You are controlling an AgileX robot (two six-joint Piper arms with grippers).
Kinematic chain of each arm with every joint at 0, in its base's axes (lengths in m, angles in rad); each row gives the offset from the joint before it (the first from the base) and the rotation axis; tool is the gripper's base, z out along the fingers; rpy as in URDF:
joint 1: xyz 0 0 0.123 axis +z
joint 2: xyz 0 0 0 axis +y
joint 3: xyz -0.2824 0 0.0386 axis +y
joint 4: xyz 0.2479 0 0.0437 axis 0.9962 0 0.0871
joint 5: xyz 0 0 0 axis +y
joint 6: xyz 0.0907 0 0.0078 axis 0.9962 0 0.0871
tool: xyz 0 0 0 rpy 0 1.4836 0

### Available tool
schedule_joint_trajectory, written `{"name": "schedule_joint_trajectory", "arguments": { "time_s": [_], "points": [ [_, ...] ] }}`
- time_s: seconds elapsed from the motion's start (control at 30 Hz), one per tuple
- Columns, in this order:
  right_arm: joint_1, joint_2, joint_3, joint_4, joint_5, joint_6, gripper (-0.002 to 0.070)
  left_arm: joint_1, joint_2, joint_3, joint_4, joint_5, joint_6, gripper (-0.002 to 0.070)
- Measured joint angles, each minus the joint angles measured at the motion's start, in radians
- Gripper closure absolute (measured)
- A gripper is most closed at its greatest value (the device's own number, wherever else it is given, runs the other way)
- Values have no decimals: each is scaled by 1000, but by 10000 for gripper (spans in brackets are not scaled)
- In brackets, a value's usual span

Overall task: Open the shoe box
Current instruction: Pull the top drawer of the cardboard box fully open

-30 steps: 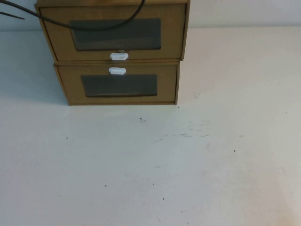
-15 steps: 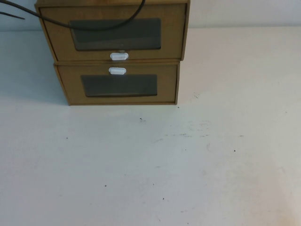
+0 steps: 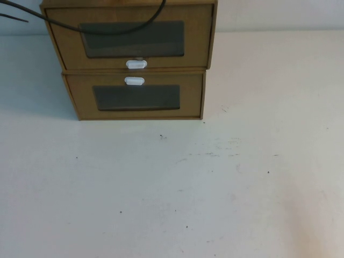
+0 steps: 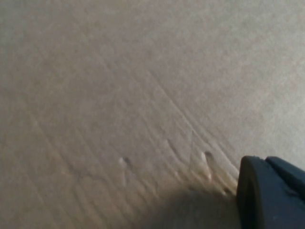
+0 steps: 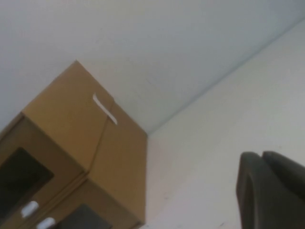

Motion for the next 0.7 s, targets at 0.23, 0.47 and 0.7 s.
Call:
{"name": "schedule_joint_trajectory", "arguments": {
  "time_s": [0.23, 0.47, 0.7],
  "points": [
    [0, 77, -137, 104, 262, 0, 689, 0, 0, 0, -2, 0, -4, 680],
    [0, 420, -468, -180, 636, -18, 689, 0, 0, 0, -2, 0, -8, 680],
    [4, 715, -714, -278, 791, -159, 690, 0, 0, 0, -2, 0, -12, 680]
  ]
}}
